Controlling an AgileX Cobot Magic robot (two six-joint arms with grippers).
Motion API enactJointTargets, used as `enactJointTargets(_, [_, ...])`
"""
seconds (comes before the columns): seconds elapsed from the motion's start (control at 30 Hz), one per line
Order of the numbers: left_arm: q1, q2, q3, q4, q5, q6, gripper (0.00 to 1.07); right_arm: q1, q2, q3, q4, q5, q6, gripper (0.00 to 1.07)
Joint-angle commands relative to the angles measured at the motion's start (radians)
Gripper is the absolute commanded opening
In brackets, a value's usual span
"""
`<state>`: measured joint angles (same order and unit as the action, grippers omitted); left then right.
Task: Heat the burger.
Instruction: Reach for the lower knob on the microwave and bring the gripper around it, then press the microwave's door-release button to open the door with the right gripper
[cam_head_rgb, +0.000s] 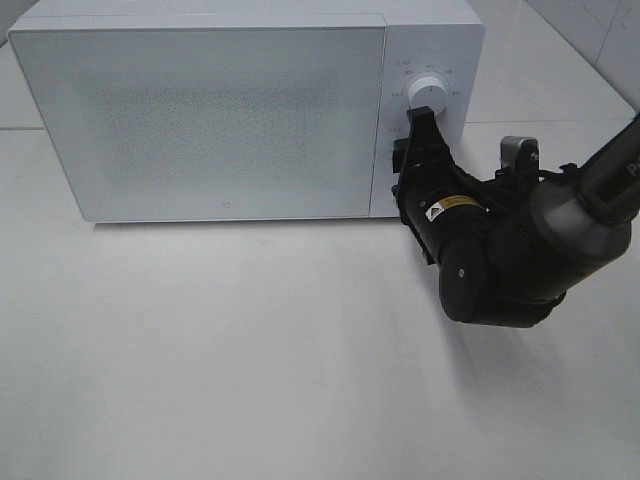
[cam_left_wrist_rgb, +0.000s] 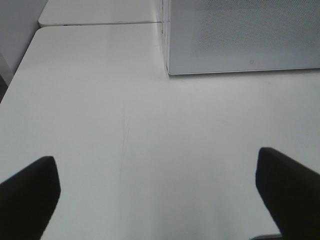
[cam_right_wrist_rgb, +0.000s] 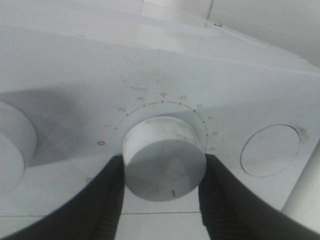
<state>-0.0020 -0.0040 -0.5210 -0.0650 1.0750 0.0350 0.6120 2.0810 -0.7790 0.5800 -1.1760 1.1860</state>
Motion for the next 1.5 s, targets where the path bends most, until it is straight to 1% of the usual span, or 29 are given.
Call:
enactJointTargets(0.03, [0.004,-0.018,0.004,-0.003,-0.007,0.000,1.00,0.005,-0.028,-0.039,-0.147,-0.224,0.120,0.09])
enactJointTargets(0.2, [0.004,-0.018,0.004,-0.003,-0.007,0.000,1.00,0.005,-0.028,-0.039,-0.128,-0.224,0.248,0.09])
enactJointTargets(0.4, [0.004,-0.018,0.004,-0.003,-0.007,0.000,1.00,0.005,-0.028,-0.039,-0.120,-0.224,0.322,0.09])
enactJointTargets(0.7, [0.004,-0.018,0.004,-0.003,-0.007,0.000,1.00,0.005,-0.028,-0.039,-0.088,-0.224,0.284,0.10])
enactJointTargets(0.73, [0.004,-0.018,0.004,-0.003,-0.007,0.000,1.00,0.005,-0.028,-0.039,-0.067,-0.223,0.271,0.13])
enactJointTargets(0.77, [0.004,-0.018,0.004,-0.003,-0.007,0.000,1.00,0.005,-0.028,-0.039,-0.067,-0.223,0.271,0.13])
enactJointTargets(0.8, [0.004,-0.018,0.004,-0.003,-0.007,0.000,1.00,0.005,-0.028,-0.039,-0.038,-0.223,0.249,0.19])
enactJointTargets(0.83, [0.004,-0.018,0.004,-0.003,-0.007,0.000,1.00,0.005,-0.028,-0.039,0.000,-0.222,0.222,0.27])
enactJointTargets(0.87, [0.004,-0.018,0.004,-0.003,-0.007,0.000,1.00,0.005,-0.028,-0.039,0.000,-0.222,0.222,0.27])
enactJointTargets(0.9, [0.004,-0.018,0.004,-0.003,-0.007,0.000,1.00,0.005,-0.028,-0.039,0.018,-0.221,0.208,0.32])
enactJointTargets(0.93, [0.004,-0.018,0.004,-0.003,-0.007,0.000,1.00,0.005,-0.028,-0.039,0.018,-0.221,0.208,0.32])
enactJointTargets(1.0, [0.004,-0.018,0.004,-0.003,-0.007,0.000,1.00,0.005,-0.028,-0.039,0.054,-0.221,0.166,0.45])
enactJointTargets(1.03, [0.004,-0.018,0.004,-0.003,-0.007,0.000,1.00,0.005,-0.028,-0.039,0.054,-0.221,0.166,0.45])
enactJointTargets(1.07, [0.004,-0.018,0.004,-0.003,-0.007,0.000,1.00,0.005,-0.028,-0.039,0.057,-0.221,0.161,0.48])
enactJointTargets(1.1, [0.004,-0.018,0.004,-0.003,-0.007,0.000,1.00,0.005,-0.028,-0.038,0.057,-0.221,0.152,0.54])
enactJointTargets(1.13, [0.004,-0.018,0.004,-0.003,-0.007,0.000,1.00,0.005,-0.028,-0.038,0.057,-0.221,0.152,0.54])
enactJointTargets(1.17, [0.004,-0.018,0.004,-0.003,-0.007,0.000,1.00,0.005,-0.029,-0.033,0.057,-0.221,0.144,0.57])
enactJointTargets(1.2, [0.004,-0.018,0.004,-0.003,-0.007,0.000,1.00,0.005,-0.029,-0.033,0.057,-0.221,0.144,0.57])
enactJointTargets(1.27, [0.004,-0.018,0.004,-0.003,-0.007,0.000,1.00,0.007,-0.035,-0.002,0.053,-0.216,0.124,0.69])
enactJointTargets(1.37, [0.004,-0.018,0.004,-0.003,-0.007,0.000,1.00,0.007,-0.040,0.011,0.045,-0.214,0.116,0.72])
enactJointTargets(1.4, [0.004,-0.018,0.004,-0.003,-0.007,0.000,1.00,0.007,-0.050,0.035,0.023,-0.195,0.102,0.73])
enactJointTargets(1.47, [0.004,-0.018,0.004,-0.003,-0.007,0.000,1.00,0.007,-0.058,0.047,0.013,-0.180,0.097,0.73])
enactJointTargets(1.5, [0.004,-0.018,0.004,-0.003,-0.007,0.000,1.00,0.007,-0.070,0.070,-0.002,-0.143,0.081,0.73])
